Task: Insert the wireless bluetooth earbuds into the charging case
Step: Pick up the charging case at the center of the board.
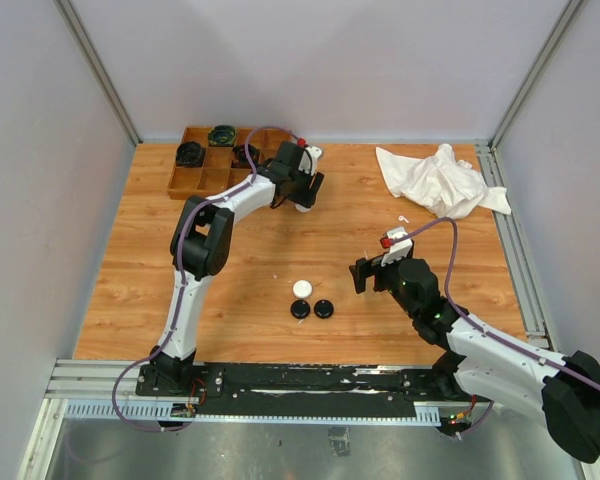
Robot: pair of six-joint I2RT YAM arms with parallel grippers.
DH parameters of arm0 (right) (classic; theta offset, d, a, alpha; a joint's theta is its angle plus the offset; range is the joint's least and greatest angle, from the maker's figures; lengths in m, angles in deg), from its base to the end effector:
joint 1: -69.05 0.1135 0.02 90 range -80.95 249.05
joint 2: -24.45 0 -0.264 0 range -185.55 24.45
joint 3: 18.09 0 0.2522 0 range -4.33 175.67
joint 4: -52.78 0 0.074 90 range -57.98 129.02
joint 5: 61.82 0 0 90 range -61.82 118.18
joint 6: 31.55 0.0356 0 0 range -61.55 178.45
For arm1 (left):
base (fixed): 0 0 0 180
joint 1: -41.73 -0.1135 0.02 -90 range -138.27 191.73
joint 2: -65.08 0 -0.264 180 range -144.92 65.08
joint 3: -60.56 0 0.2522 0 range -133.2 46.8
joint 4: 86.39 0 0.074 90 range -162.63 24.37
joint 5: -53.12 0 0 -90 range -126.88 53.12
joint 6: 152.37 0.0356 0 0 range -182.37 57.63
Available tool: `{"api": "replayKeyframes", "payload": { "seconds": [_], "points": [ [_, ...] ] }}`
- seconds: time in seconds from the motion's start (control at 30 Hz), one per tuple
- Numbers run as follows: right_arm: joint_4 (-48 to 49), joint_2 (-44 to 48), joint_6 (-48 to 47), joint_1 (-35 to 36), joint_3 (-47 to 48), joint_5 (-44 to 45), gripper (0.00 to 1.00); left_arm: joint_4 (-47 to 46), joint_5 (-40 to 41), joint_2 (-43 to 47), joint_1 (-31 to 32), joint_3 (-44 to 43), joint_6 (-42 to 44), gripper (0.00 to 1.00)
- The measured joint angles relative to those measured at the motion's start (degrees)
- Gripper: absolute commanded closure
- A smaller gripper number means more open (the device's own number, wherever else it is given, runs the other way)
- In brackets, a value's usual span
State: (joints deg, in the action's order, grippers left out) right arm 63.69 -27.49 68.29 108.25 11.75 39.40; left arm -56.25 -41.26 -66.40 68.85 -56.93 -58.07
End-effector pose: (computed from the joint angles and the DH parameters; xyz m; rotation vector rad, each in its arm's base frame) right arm 0.1576 0.1196 0.2053 -0.3118 1.7565 0.4474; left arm 0.4600 -0.2386 0.1741 0.6746 2.2575 -0.2855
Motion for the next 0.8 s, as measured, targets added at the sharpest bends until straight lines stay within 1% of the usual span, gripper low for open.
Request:
{"api": "replayKeyframes", "payload": {
  "seconds": [0.07, 0.37, 0.47, 0.6, 0.7, 0.8],
  "points": [
    [0.00, -0.02, 0.00, 0.00, 0.00, 0.04, 0.01, 0.11, -0.24, -0.04, 0.00, 0.02, 0.07, 0.38],
    [0.13, -0.22, 0.00, 0.00, 0.00, 0.39, 0.01, 1.05, -0.83, -0.13, -0.04, 2.19, 0.94, 0.38],
    [0.46, -0.55, 0.00, 0.00, 0.00, 0.39, 0.01, 1.07, -0.70, -0.13, -0.07, 2.27, 1.05, 0.39],
    [0.59, -0.94, 0.00, 0.00, 0.00, 0.39, 0.02, 0.31, -0.42, -0.02, -0.04, 2.84, 1.09, 0.46],
    [0.72, -0.96, 0.00, 0.00, 0.00, 0.39, 0.01, -0.22, -0.55, 0.31, -0.04, 3.41, 1.09, 0.54],
    [0.68, -0.94, 0.00, 0.00, 0.00, 0.39, 0.02, -1.75, -0.81, 1.20, -0.04, 5.20, 1.01, 0.56]
  ]
}}
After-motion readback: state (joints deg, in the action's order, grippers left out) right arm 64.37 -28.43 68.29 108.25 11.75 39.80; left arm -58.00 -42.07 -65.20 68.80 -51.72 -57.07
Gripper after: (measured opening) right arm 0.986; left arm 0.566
